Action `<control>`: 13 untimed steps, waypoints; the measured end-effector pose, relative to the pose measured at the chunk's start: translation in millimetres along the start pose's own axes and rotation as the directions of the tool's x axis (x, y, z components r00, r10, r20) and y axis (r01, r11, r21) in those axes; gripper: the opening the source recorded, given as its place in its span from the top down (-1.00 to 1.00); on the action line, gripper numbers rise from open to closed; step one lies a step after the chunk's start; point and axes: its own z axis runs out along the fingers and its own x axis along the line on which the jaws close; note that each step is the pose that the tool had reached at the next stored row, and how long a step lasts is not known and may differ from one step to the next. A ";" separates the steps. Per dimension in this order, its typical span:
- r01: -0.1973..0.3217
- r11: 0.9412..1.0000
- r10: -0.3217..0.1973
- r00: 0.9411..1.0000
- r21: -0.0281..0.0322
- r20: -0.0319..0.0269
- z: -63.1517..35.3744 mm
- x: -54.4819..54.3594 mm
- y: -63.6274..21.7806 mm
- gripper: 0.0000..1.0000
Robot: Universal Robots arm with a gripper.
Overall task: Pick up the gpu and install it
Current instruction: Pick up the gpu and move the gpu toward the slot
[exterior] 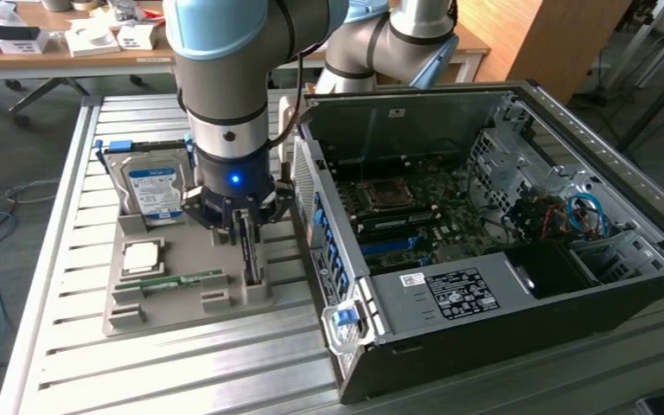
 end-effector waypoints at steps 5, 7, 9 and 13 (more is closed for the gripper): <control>0.000 1.000 0.000 1.000 0.000 0.000 0.1 -1.1 0.0 0.24; 0.000 1.000 0.000 1.000 0.000 0.000 0.1 -1.3 0.0 0.24; 0.000 1.000 0.000 1.000 0.000 0.000 0.1 -1.3 0.0 0.24; 0.000 1.000 0.000 1.000 0.000 0.000 0.1 -1.3 0.0 0.24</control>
